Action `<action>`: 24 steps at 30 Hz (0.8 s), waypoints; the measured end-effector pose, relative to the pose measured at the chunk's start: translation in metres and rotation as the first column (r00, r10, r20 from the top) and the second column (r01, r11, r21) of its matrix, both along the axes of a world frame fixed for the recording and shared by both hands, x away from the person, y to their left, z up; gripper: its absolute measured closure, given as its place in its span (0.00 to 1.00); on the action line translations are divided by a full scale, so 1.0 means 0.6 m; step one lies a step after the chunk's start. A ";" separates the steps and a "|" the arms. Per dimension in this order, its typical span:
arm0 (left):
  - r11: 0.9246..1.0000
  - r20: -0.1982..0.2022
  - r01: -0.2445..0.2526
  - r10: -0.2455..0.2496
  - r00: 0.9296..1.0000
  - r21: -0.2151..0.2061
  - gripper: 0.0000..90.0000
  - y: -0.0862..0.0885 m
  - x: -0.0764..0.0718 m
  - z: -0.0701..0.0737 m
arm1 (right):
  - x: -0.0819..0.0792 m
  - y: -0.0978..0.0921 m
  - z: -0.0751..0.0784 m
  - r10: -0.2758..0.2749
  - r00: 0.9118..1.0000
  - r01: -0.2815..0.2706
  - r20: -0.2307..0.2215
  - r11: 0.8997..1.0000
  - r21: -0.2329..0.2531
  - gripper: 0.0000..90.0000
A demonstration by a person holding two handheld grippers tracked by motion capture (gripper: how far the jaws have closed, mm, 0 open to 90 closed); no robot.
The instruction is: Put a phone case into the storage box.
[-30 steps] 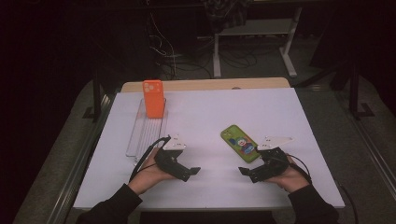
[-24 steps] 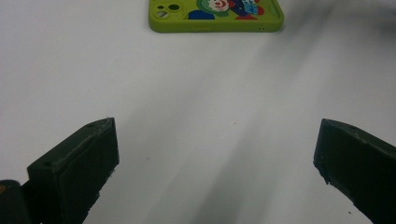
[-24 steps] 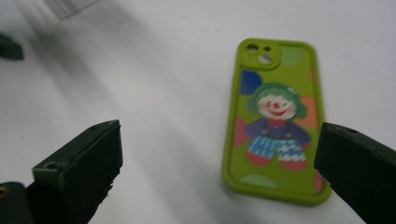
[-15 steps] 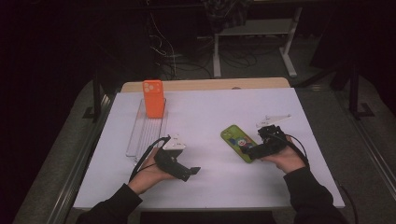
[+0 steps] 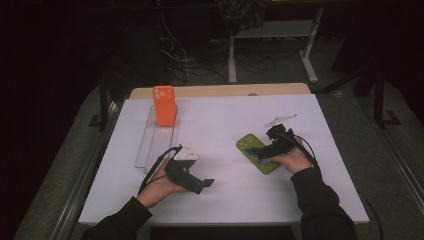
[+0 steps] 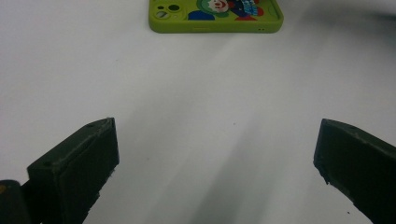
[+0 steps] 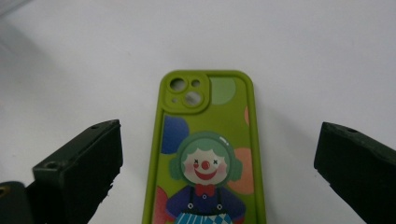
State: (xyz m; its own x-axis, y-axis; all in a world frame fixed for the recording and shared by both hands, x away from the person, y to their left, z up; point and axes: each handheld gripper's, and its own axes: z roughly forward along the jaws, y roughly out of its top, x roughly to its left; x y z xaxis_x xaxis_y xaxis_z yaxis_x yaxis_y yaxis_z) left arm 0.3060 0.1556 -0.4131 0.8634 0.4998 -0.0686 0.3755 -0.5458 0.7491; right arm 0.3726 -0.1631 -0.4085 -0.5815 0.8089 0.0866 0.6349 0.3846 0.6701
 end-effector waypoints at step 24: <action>1.000 -0.001 -0.002 0.002 1.000 0.003 0.00 -0.001 0.001 0.000 | -0.020 0.015 -0.062 0.002 0.998 -0.010 -0.061 0.991 -0.130 0.15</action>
